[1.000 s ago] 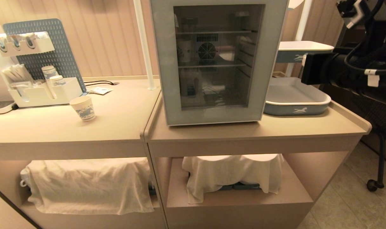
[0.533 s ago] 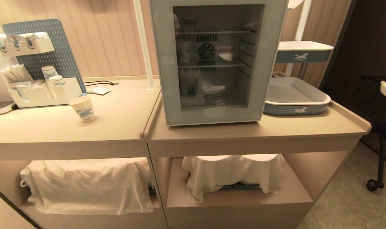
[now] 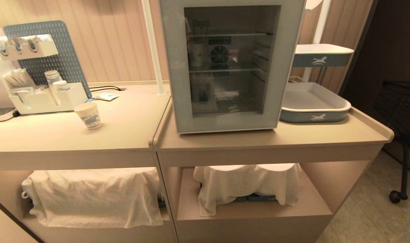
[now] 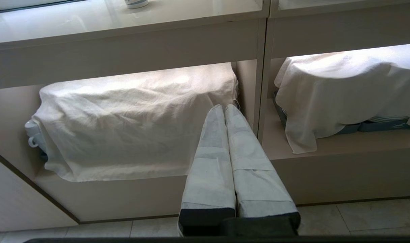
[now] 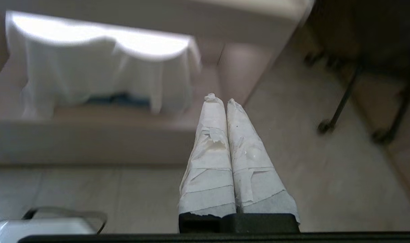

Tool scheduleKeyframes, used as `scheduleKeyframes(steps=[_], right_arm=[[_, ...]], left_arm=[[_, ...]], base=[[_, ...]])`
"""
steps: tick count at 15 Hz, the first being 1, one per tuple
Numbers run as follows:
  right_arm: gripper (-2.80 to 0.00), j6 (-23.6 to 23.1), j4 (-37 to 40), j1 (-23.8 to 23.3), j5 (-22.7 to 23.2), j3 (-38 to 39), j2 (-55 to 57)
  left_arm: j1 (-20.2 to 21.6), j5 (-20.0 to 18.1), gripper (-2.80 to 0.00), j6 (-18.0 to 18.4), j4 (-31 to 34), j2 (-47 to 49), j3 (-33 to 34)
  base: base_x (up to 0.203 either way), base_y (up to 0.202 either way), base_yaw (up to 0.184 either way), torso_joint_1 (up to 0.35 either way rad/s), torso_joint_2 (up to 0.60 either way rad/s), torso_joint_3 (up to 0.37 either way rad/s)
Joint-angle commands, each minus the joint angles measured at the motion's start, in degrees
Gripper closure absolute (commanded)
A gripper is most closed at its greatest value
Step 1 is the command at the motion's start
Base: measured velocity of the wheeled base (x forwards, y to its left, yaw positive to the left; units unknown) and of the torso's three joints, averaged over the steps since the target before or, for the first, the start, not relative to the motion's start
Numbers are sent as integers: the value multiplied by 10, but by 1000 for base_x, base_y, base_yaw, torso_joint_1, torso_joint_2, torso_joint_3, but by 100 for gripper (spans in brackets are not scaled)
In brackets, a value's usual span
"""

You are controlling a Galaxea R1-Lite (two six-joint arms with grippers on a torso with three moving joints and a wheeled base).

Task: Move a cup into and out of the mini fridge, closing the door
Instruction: Open the freezer door

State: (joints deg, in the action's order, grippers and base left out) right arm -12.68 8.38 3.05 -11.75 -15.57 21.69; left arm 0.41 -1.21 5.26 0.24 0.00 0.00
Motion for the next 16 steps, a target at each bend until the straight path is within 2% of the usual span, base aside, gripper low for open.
scheduleKeyframes(steps=[1, 2, 5, 9, 10, 16], right_arm=[[0, 55, 13, -11, 45, 63, -99], [0, 66, 10, -17, 84, 79, -119], [0, 76, -23, -25, 128, 127, -181], [0, 81, -94, -25, 128, 155, -218], [0, 96, -85, -25, 122, 156, -217], [0, 88, -84, -25, 123, 156, -218]], left_arm=[[0, 0, 0, 0, 0, 0, 0], [0, 0, 0, 1, 0, 0, 0], [0, 0, 0, 0, 0, 0, 0], [0, 0, 0, 0, 0, 0, 0], [0, 0, 0, 0, 0, 0, 0], [0, 1, 0, -3, 0, 0, 0]], base=[[0, 0, 0, 0, 0, 0], [0, 0, 0, 0, 0, 0], [0, 0, 0, 0, 0, 0], [0, 0, 0, 0, 0, 0], [0, 0, 0, 0, 0, 0], [0, 0, 0, 0, 0, 0]])
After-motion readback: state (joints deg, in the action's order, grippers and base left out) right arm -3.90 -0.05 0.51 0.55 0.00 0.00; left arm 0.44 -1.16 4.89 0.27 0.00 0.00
